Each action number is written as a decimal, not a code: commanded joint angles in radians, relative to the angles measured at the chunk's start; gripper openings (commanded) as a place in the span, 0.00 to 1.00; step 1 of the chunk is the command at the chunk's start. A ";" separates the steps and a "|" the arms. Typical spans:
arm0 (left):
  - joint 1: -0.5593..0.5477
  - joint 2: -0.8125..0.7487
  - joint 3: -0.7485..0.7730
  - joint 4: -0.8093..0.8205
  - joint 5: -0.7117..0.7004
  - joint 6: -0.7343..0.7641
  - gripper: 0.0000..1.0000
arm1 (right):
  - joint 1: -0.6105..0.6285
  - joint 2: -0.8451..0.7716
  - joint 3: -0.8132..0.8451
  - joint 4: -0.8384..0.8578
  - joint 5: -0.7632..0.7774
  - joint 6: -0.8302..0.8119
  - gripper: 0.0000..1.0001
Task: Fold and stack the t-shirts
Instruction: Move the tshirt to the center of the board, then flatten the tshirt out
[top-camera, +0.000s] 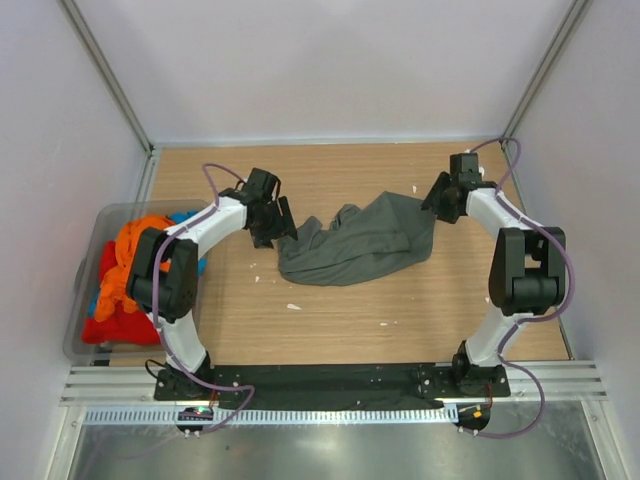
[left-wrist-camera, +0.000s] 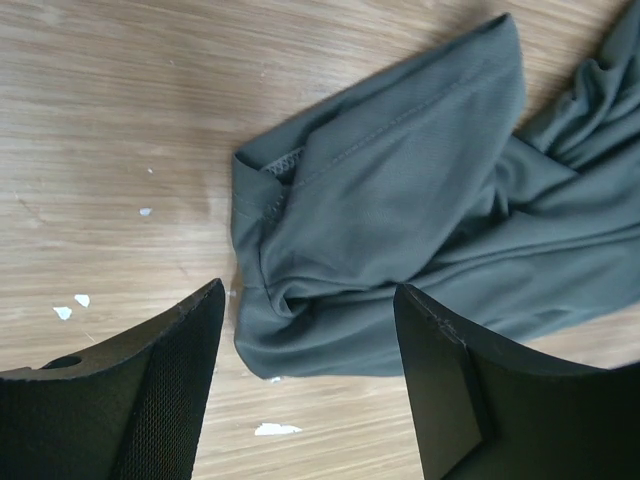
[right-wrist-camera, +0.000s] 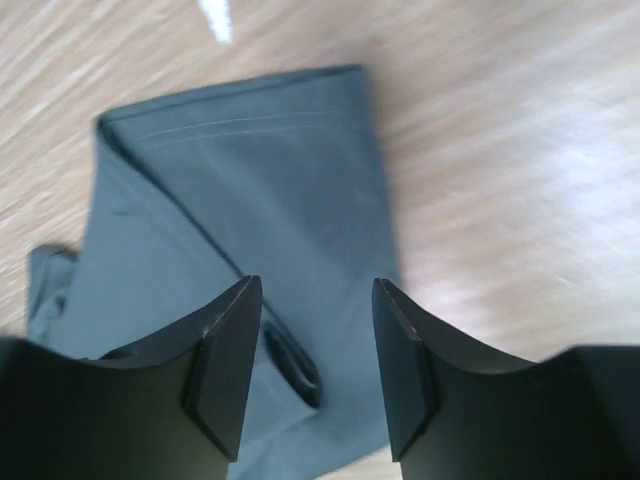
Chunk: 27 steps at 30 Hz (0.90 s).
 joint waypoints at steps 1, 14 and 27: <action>-0.001 0.021 0.065 -0.024 -0.046 0.024 0.70 | 0.021 0.025 0.090 0.044 -0.177 -0.046 0.53; -0.001 0.115 0.110 -0.034 -0.068 0.046 0.66 | 0.115 -0.053 -0.135 0.010 -0.117 0.170 0.55; -0.001 0.145 0.097 0.027 0.004 0.009 0.48 | 0.115 -0.093 -0.230 0.145 -0.119 0.315 0.54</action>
